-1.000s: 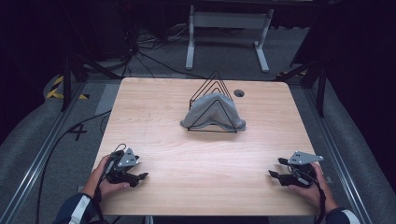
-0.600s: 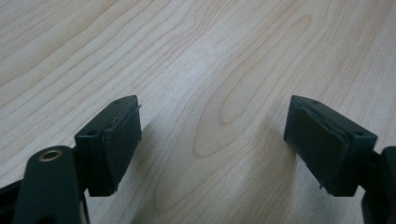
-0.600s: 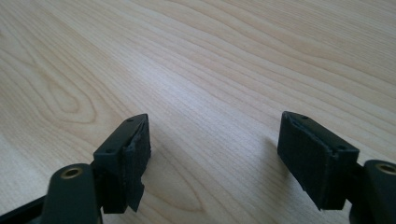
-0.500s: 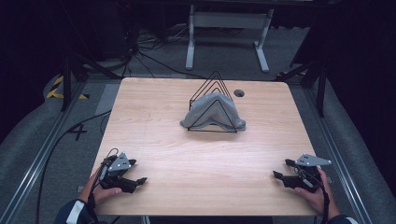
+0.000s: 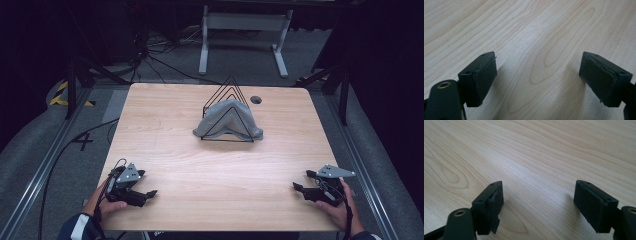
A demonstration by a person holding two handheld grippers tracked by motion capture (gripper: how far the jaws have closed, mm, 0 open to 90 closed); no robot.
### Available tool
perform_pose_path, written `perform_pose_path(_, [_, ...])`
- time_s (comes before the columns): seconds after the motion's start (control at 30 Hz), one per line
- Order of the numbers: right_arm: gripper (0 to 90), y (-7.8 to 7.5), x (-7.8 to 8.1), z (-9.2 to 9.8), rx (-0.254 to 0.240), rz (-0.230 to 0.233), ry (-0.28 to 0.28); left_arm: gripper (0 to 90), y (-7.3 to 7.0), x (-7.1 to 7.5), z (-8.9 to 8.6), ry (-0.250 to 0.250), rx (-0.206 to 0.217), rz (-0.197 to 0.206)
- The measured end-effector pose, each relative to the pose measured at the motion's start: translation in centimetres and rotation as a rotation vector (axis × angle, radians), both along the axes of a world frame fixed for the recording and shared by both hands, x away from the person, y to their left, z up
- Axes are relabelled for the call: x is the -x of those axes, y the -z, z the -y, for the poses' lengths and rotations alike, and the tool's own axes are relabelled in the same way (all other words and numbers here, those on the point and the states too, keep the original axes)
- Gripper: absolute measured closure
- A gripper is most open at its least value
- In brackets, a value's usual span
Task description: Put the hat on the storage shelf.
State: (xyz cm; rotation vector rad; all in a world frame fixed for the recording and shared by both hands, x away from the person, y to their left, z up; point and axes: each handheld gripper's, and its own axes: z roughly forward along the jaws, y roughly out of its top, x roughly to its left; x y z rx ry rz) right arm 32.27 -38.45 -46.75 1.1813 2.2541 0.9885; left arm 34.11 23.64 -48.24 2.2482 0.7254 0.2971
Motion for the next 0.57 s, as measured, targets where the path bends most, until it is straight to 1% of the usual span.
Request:
perform_pose_path(0.53, [24.3, -0.01, -0.12, 0.06, -0.004, -0.002, 0.013, 14.4, 0.03, -0.01, 0.04, -0.004, 0.002, -0.001])
perform_pose_path(0.57, [24.3, -0.01, -0.12, 0.06, -0.004, -0.002, 0.013, 14.4, -0.03, -0.04, 0.01, 0.0, -0.007, -0.002])
